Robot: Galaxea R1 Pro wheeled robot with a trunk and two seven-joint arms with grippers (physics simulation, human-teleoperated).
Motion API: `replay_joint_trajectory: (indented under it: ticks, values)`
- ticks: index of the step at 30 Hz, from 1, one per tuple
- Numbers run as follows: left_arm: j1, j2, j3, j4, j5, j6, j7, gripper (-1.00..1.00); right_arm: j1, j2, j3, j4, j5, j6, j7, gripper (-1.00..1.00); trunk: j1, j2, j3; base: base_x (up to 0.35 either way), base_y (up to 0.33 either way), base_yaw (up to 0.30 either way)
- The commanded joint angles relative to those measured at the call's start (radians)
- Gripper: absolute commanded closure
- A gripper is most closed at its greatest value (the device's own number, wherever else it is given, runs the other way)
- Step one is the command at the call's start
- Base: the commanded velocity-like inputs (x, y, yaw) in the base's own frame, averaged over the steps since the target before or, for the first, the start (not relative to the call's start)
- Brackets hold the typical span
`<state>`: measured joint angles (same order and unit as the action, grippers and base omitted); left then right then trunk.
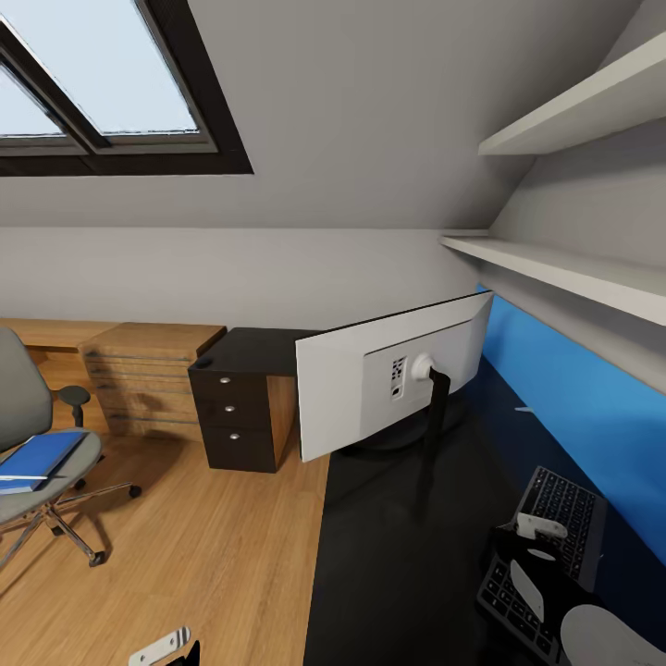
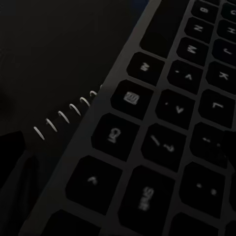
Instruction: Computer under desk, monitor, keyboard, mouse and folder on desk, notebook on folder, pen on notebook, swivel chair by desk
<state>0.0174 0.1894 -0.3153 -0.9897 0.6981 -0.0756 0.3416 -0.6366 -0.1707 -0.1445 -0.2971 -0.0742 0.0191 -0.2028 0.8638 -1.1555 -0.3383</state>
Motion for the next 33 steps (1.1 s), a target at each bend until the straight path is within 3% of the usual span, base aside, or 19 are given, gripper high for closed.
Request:
replay_joint_trajectory:
  ticks: [1, 17, 22, 33]
  values:
    - [-0.001, 0.002, -0.005, -0.001, 0.011, -0.006, 0.007, -1.0, 0.001, 0.0, -0.001, 0.017, -0.02, 0.002, 0.0, -1.0, 0.0, -0.001, -0.001, 0.0, 0.0, 0.0]
    - [0.0, 0.003, -0.003, 0.025, 0.011, -0.007, 0.007, -1.0, 0.001, 0.003, -0.001, 0.015, -0.027, -0.003, 0.012, -1.0, 0.0, -0.001, -0.001, -0.063, 0.0, 0.0]
    - [-0.001, 0.004, -0.002, 0.025, 0.011, -0.007, 0.007, -1.0, 0.001, 0.027, -0.002, 0.012, -0.023, -0.004, 0.012, -1.0, 0.0, -0.001, -0.001, -0.002, 0.0, 0.0]
    - [-0.001, 0.005, -0.002, 0.025, 0.012, -0.007, 0.007, -1.0, 0.001, 0.035, -0.001, 0.013, -0.02, -0.005, 0.013, -1.0, 0.0, -0.001, -0.001, -0.156, 0.0, 0.0]
